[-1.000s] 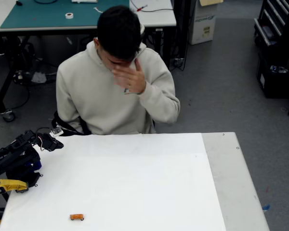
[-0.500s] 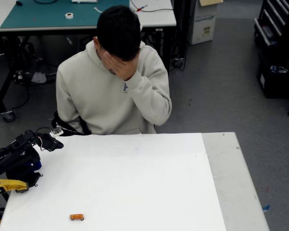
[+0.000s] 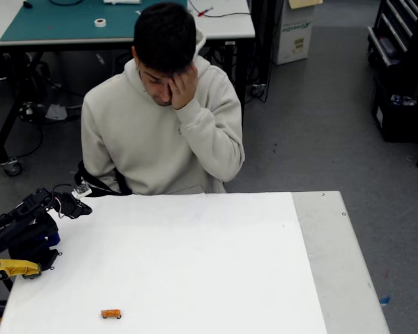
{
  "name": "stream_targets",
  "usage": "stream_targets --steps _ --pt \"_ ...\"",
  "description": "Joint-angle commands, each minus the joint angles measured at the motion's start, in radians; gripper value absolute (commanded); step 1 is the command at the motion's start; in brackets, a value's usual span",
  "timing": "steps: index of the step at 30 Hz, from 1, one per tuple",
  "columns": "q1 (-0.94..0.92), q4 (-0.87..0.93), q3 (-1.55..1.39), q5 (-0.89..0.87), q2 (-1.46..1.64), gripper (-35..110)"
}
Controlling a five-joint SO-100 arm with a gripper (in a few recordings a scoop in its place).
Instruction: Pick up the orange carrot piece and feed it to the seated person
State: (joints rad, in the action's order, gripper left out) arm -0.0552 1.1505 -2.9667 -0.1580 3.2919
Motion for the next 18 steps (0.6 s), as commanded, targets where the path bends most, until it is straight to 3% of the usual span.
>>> stream_targets --steps 1,18 --pt "-0.012 0.014 0.037 -0.005 0.011 -2" --pt "-0.012 0.014 0.037 0.002 0.011 -2"
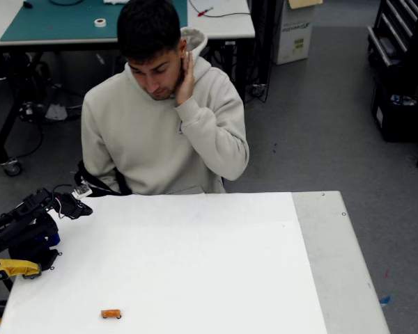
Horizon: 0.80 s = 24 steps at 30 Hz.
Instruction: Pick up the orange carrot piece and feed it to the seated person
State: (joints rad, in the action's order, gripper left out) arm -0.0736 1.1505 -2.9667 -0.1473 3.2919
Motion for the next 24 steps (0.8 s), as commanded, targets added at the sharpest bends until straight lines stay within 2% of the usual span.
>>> stream_targets --steps 1,24 --pt "0.006 0.014 0.037 -0.008 0.011 -2" --pt "0.006 0.014 0.035 -0.015 0.011 -2"
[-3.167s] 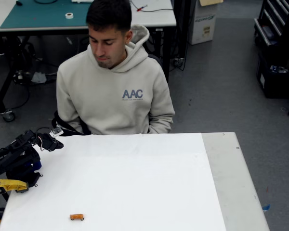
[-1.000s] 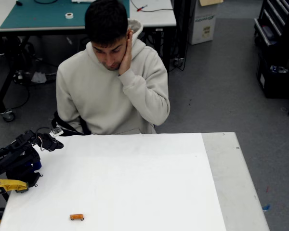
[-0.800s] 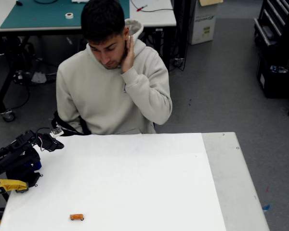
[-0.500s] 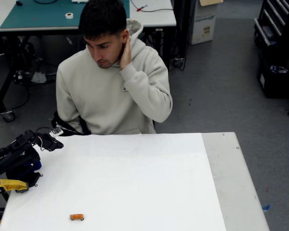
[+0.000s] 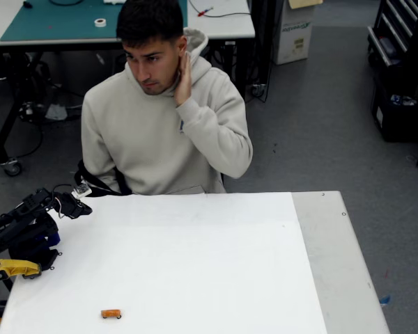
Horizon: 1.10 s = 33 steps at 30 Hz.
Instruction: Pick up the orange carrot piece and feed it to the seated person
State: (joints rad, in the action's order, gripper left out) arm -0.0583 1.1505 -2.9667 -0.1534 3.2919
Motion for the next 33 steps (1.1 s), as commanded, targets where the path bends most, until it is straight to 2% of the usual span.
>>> stream_targets --steps 1,16,22,33 --pt "-0.009 0.014 0.035 -0.009 0.011 -2" --pt "-0.023 0.012 0.081 -0.009 -0.072 -2" --pt "-0.041 0.012 0.31 -0.011 -0.29 -2" --pt "-0.262 0.014 0.769 -0.011 -0.762 -2"
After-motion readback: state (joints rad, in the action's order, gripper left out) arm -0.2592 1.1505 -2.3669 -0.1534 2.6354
